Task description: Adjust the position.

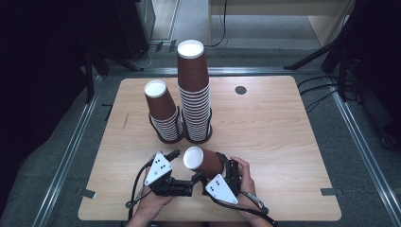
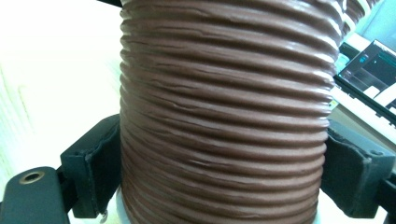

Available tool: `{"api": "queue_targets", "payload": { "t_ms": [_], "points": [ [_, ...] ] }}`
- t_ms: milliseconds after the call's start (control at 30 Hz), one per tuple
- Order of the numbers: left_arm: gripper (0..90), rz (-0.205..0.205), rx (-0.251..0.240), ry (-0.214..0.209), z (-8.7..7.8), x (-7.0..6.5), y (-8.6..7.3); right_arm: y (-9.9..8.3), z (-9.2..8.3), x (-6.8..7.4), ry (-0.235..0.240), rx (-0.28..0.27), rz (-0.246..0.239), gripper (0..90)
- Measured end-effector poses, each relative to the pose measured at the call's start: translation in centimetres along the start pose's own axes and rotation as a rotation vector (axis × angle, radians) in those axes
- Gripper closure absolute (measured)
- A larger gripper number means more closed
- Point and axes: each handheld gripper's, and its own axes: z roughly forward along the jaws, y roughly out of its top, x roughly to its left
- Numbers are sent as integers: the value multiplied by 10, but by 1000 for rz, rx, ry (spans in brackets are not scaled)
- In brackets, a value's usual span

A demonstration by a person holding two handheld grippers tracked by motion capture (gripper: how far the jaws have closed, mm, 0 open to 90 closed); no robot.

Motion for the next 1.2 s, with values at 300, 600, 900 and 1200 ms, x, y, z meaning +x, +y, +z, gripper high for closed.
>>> {"api": "queue_targets", "payload": {
  "t_ms": [300,600,900,1200],
  "points": [
    [75,-6,-12,-14,-1,0,0,3,0,8,29,-13,-62,120],
    [151,-33,-21,-66,-2,4,0,4,-1,7,74,-42,-88,121],
    [198,-41,-10,-84,0,6,-1,1,0,6,86,-32,-78,84],
    [206,-83,-59,-5,-7,21,0,0,-1,-8,89,-39,50,25]
  ]
}}
